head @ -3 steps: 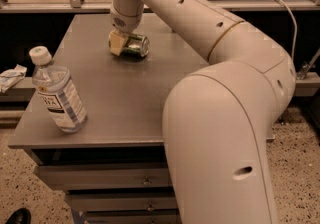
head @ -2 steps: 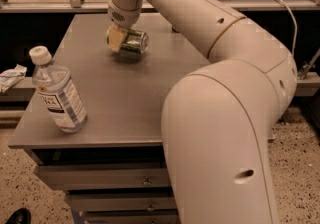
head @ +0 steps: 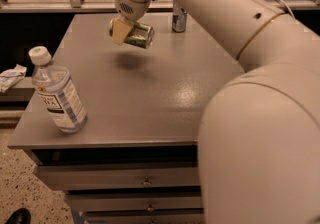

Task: Place green can upright

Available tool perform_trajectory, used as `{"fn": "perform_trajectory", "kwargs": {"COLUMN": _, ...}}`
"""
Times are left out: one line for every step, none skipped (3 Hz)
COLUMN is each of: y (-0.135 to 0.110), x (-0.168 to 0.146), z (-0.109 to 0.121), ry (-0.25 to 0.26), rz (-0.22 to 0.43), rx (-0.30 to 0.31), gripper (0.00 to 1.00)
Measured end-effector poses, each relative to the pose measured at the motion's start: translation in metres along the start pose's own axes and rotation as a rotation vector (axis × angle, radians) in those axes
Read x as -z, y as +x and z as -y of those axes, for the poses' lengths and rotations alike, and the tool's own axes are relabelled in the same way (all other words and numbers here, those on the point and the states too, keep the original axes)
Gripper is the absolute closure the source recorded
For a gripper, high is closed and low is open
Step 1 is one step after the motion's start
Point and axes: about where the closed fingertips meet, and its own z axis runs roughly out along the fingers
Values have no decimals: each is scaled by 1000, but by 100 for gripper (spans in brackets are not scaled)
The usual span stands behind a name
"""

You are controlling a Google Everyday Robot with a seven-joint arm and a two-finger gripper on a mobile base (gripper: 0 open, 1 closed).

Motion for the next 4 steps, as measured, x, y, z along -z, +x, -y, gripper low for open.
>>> {"fn": "perform_trajectory", "kwargs": {"y": 19, "x": 28, "z": -18, "ry": 1, "rz": 129, "rx": -6, "gripper": 100}}
{"fn": "perform_trajectory", "kwargs": {"y": 40, "x": 51, "z": -28, "ry": 18, "rz": 290, "rx": -29, "gripper": 100}}
{"fn": "perform_trajectory", "kwargs": {"y": 48, "x": 75, "z": -31, "ry": 41, "rz": 564, "rx": -56, "gripper": 100}}
{"fn": "perform_trajectory", "kwargs": {"y": 71, "x": 100, "z": -18, "ry": 90, "rz": 696, "rx": -78, "gripper": 100}}
